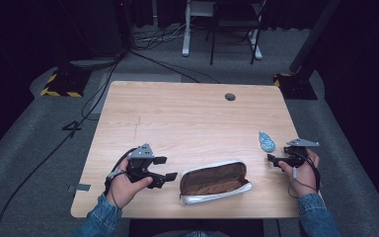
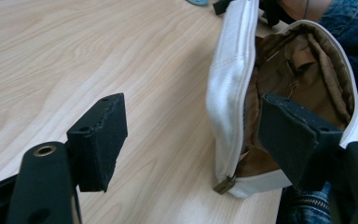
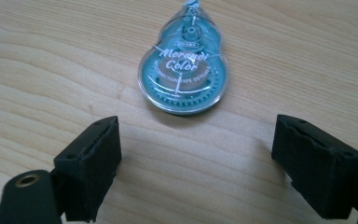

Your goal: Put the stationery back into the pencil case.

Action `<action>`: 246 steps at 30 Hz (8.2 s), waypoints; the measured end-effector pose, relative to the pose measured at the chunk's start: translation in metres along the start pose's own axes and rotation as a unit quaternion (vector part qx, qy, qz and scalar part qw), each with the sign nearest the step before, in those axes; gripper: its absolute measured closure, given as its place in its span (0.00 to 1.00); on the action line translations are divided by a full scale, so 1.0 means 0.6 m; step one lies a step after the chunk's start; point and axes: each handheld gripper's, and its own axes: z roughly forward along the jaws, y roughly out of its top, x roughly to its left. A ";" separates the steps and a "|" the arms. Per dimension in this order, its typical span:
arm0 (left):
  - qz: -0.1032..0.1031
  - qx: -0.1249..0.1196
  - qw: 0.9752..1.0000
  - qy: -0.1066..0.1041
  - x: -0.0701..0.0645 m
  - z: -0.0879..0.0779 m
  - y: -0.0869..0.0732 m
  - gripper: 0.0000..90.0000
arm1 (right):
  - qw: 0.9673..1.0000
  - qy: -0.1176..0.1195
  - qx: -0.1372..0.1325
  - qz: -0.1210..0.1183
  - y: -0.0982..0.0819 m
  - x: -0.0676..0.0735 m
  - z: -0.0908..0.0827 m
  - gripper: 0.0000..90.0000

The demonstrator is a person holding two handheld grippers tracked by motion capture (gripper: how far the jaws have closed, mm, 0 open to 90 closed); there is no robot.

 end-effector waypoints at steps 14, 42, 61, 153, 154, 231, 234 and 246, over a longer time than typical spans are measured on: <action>-0.037 0.011 0.995 0.087 0.053 -0.055 -0.064 0.26 | 1.000 0.024 -0.009 -0.007 0.041 0.006 0.015 0.19; -0.055 0.071 0.973 0.212 0.134 -0.061 -0.140 0.21 | 0.999 0.014 0.032 0.004 0.096 -0.004 0.025 0.27; -0.030 0.080 0.970 0.229 0.132 -0.052 -0.140 0.16 | 0.994 -0.003 0.109 0.016 0.135 0.003 0.062 0.35; -0.029 0.085 0.969 0.230 0.133 -0.044 -0.135 0.12 | 0.993 0.013 0.120 -0.018 0.212 0.059 -0.075 0.56; -0.029 0.086 0.969 0.229 0.134 -0.044 -0.134 0.12 | 0.993 0.017 0.116 -0.020 0.212 0.063 -0.079 0.56; -0.030 0.087 0.969 0.229 0.133 -0.042 -0.133 0.12 | 0.942 0.227 0.056 -0.241 0.151 0.360 -0.147 0.56; -0.031 0.086 0.969 0.229 0.133 -0.042 -0.133 0.12 | 0.941 0.227 0.061 -0.243 0.149 0.362 -0.144 0.56; -0.031 0.087 0.969 0.228 0.133 -0.042 -0.133 0.12 | 0.931 0.222 0.082 -0.279 0.138 0.380 -0.130 0.56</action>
